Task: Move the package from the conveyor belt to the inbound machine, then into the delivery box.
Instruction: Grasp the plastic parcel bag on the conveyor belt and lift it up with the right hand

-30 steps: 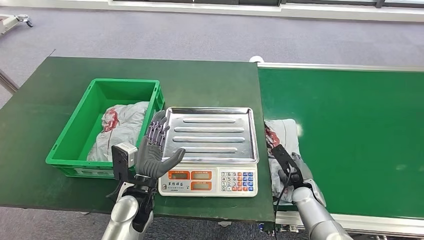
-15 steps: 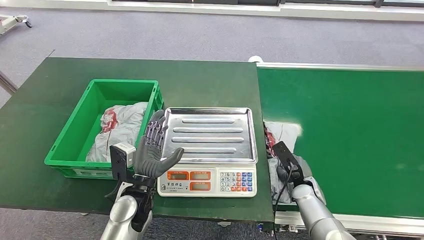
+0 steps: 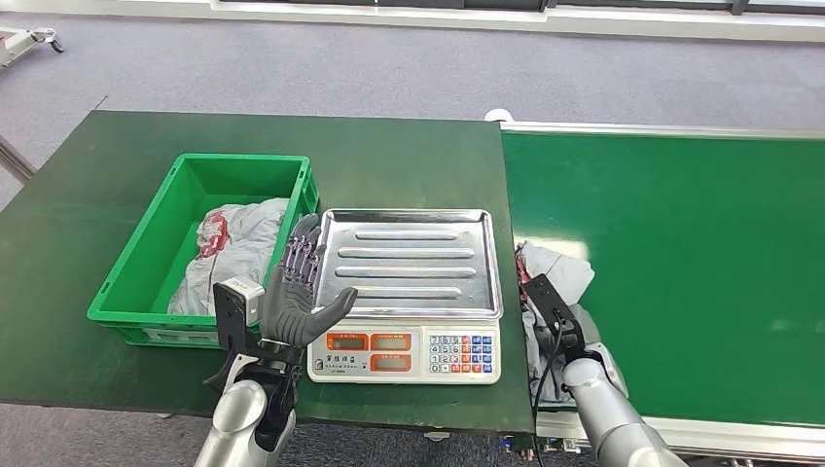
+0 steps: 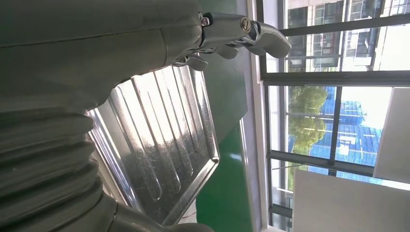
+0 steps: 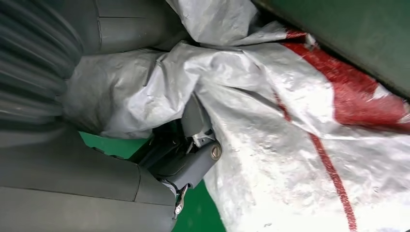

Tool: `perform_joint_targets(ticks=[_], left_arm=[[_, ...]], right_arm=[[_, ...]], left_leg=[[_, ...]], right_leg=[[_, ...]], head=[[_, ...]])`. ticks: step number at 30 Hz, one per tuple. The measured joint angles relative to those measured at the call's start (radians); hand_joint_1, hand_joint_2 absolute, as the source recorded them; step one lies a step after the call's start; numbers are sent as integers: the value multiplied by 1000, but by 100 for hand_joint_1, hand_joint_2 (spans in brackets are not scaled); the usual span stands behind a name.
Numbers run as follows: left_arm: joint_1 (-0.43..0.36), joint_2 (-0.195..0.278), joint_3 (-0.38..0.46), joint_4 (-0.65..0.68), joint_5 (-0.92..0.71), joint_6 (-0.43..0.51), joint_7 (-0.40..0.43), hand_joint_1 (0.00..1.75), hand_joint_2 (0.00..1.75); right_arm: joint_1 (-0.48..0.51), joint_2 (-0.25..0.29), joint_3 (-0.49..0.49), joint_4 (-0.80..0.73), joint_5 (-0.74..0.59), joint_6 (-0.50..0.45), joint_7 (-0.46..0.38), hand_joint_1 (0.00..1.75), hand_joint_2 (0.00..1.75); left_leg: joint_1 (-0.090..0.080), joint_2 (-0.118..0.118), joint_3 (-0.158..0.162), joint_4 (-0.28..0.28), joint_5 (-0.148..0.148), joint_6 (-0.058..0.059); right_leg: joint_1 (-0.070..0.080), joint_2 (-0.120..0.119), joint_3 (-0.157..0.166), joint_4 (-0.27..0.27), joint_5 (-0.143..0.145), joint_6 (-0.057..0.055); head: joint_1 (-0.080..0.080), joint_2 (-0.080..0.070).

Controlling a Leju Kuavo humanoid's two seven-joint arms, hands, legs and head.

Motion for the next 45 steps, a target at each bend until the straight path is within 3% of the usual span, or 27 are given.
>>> perform_joint_targets(ticks=[17,19,21,23,25,28,34,45], left_arm=[[0,1,0,0,0,0,0,0,175],[1,1,0,-1,-7,7,-5,0,175],[7,0,0,-5,-27,21,-19,0,175],[17,-1,1,-11,-47,30,-28,0,175],[23,-3,1,-14,-56,33,-30,0,175],[25,-6,2,-17,-61,33,-30,0,175],[25,-10,2,-19,-64,33,-30,0,175],[27,-18,2,-19,-72,27,-29,0,175]], right_arm=[[0,4,0,0,-1,0,-1,175,175],[7,3,2,-15,-35,-34,-37,175,175],[58,-4,18,-142,-90,-152,-127,175,175],[114,-17,53,-380,-77,-275,-165,175,175],[124,-31,89,-585,-36,-315,-126,175,175],[134,-44,115,-753,-32,-328,-130,175,175],[166,-46,141,-874,-44,-346,-170,175,175],[177,-55,152,-918,-51,-344,-170,175,175]], left_leg=[[0,0,0,0,0,0],[0,0,0,0,0,0],[-1,-2,-4,0,1,1],[-3,-3,-12,0,4,1],[-4,0,-15,0,6,1],[-4,0,-15,0,5,1],[-3,-1,-16,0,5,1],[-3,-1,-16,0,5,1]], right_leg=[[0,0,0,0,0,0],[0,0,0,0,0,0],[-2,-2,-3,1,1,0],[-5,-1,-13,3,3,1],[-5,1,-18,4,4,0],[-4,1,-17,3,4,0],[-5,0,-18,3,4,0],[-5,-1,-18,3,4,1]], head=[[0,0],[0,0],[0,0],[0,0],[0,0],[0,0],[0,0],[0,0]])
